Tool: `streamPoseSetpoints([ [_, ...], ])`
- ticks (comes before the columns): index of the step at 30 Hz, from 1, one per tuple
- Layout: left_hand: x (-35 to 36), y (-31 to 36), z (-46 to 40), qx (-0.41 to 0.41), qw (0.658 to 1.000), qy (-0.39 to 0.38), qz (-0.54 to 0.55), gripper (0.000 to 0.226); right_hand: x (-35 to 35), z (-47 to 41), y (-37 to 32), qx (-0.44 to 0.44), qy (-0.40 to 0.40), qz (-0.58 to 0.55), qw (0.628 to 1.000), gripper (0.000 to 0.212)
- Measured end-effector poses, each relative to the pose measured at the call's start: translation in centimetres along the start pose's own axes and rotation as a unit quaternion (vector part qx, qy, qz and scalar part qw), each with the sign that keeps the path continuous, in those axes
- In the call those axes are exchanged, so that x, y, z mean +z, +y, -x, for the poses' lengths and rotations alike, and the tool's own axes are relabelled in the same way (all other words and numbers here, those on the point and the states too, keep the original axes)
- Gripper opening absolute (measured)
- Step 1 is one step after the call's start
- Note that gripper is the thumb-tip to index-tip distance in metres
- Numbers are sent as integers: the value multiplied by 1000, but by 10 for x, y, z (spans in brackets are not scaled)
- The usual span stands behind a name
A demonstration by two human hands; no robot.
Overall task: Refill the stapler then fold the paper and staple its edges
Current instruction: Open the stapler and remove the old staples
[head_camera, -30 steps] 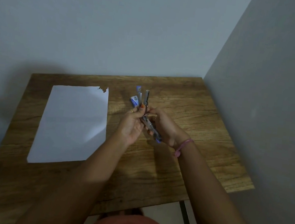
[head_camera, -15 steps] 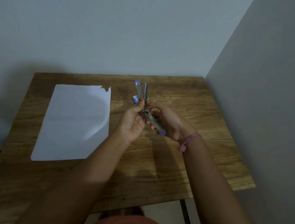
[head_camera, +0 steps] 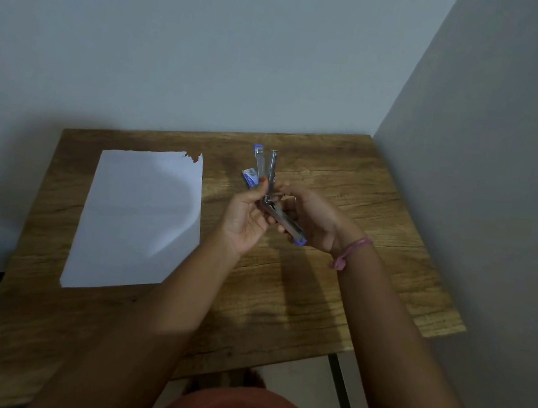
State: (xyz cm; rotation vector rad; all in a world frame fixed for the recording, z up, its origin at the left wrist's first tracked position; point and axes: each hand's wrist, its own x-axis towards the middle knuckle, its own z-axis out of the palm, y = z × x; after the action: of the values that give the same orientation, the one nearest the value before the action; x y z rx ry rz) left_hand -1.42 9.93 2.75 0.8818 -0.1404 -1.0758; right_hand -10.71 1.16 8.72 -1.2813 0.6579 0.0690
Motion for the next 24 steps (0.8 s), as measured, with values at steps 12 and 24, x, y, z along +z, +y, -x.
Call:
streamPoseSetpoints([
  [12,-18,-9,-5,-22,999,21,-15,15,-13,-9,23,41,100,182,977,53],
  [24,-39,2,-31,96,918,32,-384,24,-31,-34,53,-232,365,133,892,59],
])
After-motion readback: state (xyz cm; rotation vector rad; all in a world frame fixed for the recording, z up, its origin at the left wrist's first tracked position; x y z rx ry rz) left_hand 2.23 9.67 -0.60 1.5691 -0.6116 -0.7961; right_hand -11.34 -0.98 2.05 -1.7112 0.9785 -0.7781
